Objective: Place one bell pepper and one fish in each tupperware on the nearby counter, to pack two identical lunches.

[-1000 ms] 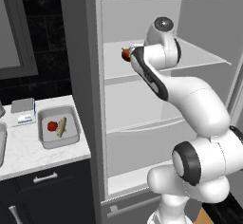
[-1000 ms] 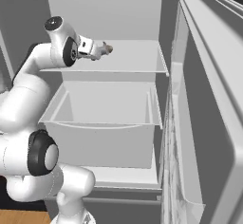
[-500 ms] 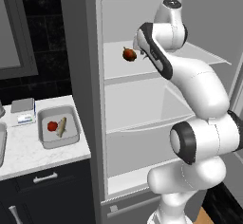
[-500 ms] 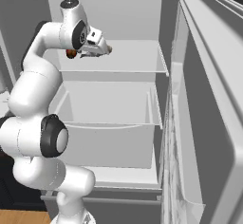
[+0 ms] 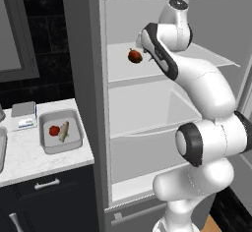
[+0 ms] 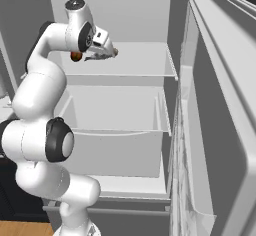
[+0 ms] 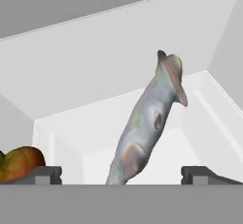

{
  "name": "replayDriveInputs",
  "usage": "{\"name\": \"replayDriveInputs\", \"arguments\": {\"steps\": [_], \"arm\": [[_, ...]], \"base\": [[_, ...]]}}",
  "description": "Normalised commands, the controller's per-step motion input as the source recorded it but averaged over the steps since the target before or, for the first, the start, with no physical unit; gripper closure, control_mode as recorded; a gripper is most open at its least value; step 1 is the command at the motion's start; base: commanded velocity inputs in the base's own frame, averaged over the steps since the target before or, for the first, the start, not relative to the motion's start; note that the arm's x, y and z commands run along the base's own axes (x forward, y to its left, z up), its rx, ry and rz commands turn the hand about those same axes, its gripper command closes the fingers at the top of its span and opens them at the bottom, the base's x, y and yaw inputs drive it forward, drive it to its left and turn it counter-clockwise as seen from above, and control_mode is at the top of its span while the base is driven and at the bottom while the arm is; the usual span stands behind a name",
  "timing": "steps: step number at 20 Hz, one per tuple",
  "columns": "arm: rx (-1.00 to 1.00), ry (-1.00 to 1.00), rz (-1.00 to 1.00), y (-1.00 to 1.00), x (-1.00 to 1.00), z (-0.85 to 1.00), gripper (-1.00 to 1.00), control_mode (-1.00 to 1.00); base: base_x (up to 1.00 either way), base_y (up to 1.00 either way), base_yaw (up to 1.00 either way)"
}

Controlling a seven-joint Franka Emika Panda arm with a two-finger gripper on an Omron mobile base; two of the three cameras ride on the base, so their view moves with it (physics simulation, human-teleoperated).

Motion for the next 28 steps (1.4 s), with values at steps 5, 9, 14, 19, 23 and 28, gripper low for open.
{"name": "replayDriveInputs", "arguments": {"steps": [5, 9, 14, 19, 23, 28], "arm": [[0.0, 0.0, -0.12, 0.02, 0.32, -0.08, -1.0, -1.0], [0.0, 0.01, -0.21, -0.01, 0.18, -0.03, -1.0, -1.0], [0.0, 0.04, -0.23, -0.13, 0.0, -0.15, -1.0, -1.0], [0.0, 0.04, -0.19, -0.06, 0.0, -0.27, -1.0, -1.0], [0.0, 0.05, -0.06, -0.06, 0.0, -0.07, -1.0, -1.0], [0.0, 0.02, 0.0, 0.0, 0.0, 0.0, 1.0, -1.0]], "base": [[0.0, 0.0, 0.0], [0.0, 0.0, 0.0], [0.0, 0.0, 0.0], [0.0, 0.0, 0.0], [0.0, 0.0, 0.0], [0.0, 0.0, 0.0]]}}
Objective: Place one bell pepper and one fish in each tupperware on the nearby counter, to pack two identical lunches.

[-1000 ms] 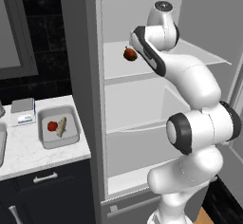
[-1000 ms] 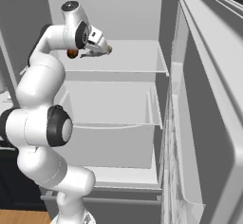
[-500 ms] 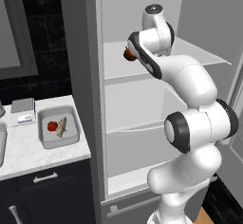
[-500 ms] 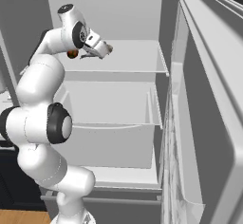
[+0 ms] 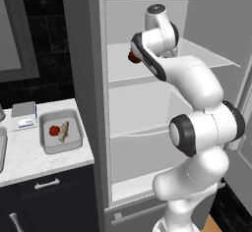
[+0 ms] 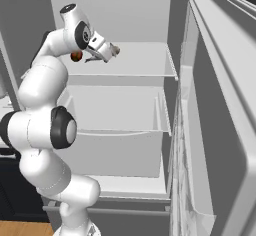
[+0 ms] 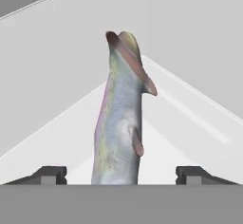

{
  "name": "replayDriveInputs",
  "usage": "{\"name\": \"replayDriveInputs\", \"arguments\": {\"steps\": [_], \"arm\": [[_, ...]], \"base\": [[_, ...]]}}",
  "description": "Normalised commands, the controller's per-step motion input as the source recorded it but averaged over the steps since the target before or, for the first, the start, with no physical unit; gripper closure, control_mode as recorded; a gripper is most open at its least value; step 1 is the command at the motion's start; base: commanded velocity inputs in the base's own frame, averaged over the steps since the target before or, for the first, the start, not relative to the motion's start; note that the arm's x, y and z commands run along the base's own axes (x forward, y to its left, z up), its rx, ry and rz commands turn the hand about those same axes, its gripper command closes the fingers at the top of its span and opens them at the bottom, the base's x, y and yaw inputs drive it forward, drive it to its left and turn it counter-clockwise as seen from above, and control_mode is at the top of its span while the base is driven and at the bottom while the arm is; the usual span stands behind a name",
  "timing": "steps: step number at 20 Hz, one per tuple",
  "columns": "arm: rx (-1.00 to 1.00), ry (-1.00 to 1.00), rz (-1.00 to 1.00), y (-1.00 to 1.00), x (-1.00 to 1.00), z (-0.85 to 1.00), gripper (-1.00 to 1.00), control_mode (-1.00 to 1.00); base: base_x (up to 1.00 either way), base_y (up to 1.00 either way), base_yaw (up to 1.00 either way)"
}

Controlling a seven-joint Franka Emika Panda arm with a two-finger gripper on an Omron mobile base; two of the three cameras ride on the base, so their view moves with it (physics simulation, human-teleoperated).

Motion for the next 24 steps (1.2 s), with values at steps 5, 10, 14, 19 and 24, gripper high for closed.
{"name": "replayDriveInputs", "arguments": {"steps": [5, 10, 14, 19, 24], "arm": [[0.0, 0.01, 0.0, 0.0, -0.01, 0.0, 1.0, -1.0], [0.0, 0.0, 0.0, -0.08, -0.55, 0.0, 1.0, -1.0], [0.06, -0.07, 0.0, -0.24, -1.0, 0.0, 1.0, -1.0], [0.01, -0.01, 0.1, -0.22, -1.0, 0.06, 1.0, -1.0], [0.0, 0.0, 0.22, -0.12, -1.0, 0.0, 1.0, -1.0]], "base": [[0.0, 0.0, 0.0], [0.0, 0.0, 0.0], [0.0, 0.0, 0.0], [0.0, 0.0, 0.0], [0.0, 0.0, 0.0]]}}
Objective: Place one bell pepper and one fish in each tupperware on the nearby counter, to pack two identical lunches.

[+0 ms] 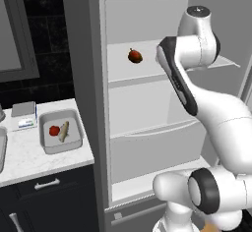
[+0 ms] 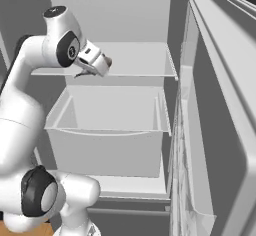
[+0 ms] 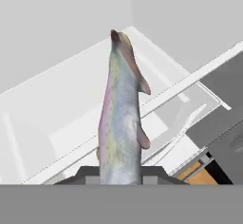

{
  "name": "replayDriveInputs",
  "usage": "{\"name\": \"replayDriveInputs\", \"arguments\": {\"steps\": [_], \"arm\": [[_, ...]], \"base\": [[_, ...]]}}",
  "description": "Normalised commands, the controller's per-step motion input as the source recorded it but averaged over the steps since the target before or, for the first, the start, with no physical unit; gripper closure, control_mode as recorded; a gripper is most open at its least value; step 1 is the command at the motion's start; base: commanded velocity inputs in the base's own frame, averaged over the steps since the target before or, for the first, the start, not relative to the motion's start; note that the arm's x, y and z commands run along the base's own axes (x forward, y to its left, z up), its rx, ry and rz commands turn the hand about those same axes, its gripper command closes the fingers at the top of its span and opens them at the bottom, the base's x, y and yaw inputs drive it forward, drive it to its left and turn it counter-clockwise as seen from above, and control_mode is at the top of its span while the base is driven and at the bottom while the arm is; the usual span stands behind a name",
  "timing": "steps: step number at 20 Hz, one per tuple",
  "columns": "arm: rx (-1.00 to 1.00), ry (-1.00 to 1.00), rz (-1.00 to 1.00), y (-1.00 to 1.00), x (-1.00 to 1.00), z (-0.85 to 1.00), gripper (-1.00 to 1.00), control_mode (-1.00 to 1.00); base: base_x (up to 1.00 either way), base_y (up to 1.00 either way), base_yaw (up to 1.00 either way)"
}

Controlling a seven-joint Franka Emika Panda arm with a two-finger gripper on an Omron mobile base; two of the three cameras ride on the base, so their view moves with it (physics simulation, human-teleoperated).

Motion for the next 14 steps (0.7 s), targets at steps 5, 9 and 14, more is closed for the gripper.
{"name": "replayDriveInputs", "arguments": {"steps": [5, 9, 14], "arm": [[0.0, 0.02, 0.32, 0.03, -1.0, -0.25, 1.0, -1.0], [0.0, 0.0, 0.34, 0.1, -1.0, -1.0, 1.0, -1.0], [0.0, 0.18, 0.22, 0.05, -0.76, -0.53, 1.0, -1.0]], "base": [[0.0, 0.0, 0.0], [0.0, 0.0, 0.0], [0.0, 0.0, 0.0]]}}
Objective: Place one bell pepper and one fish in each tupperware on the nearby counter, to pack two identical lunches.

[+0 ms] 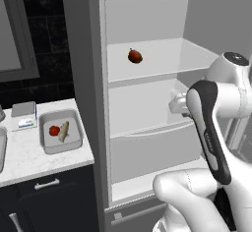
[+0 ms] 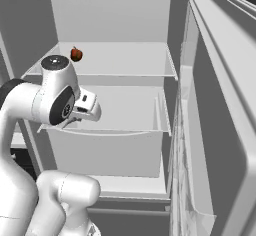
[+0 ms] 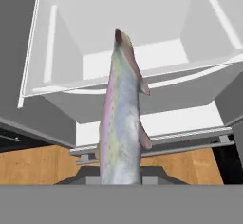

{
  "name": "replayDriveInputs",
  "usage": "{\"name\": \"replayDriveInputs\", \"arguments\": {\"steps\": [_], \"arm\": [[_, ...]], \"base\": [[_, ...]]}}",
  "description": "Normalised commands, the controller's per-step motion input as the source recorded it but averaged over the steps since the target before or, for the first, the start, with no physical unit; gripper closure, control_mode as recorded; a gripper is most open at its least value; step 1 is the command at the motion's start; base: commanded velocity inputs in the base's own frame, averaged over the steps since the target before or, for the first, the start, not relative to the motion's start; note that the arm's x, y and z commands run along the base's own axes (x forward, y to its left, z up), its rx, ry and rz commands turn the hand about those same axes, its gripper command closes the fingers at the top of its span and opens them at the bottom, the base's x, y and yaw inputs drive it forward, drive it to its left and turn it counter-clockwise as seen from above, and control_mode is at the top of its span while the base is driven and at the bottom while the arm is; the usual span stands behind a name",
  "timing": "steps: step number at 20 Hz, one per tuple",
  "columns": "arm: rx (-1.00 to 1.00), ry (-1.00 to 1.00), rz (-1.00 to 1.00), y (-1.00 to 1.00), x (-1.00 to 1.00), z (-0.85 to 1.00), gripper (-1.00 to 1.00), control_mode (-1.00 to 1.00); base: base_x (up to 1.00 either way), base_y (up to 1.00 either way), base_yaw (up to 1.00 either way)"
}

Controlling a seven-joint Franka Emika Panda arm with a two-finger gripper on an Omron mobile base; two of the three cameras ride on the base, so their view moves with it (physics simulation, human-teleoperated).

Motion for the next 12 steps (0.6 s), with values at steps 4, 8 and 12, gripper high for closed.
{"name": "replayDriveInputs", "arguments": {"steps": [4, 8, 12], "arm": [[0.0, 0.2, 0.11, 0.0, -0.48, -0.24, 1.0, -1.0], [0.0, 0.06, 0.03, 0.0, -0.14, -0.06, 1.0, 1.0], [0.0, 0.0, 0.0, 0.0, 0.0, 0.0, 1.0, 1.0]], "base": [[0.0, 0.0, 0.0], [-0.29, 0.0, 0.02], [-1.0, 0.17, 0.01]]}}
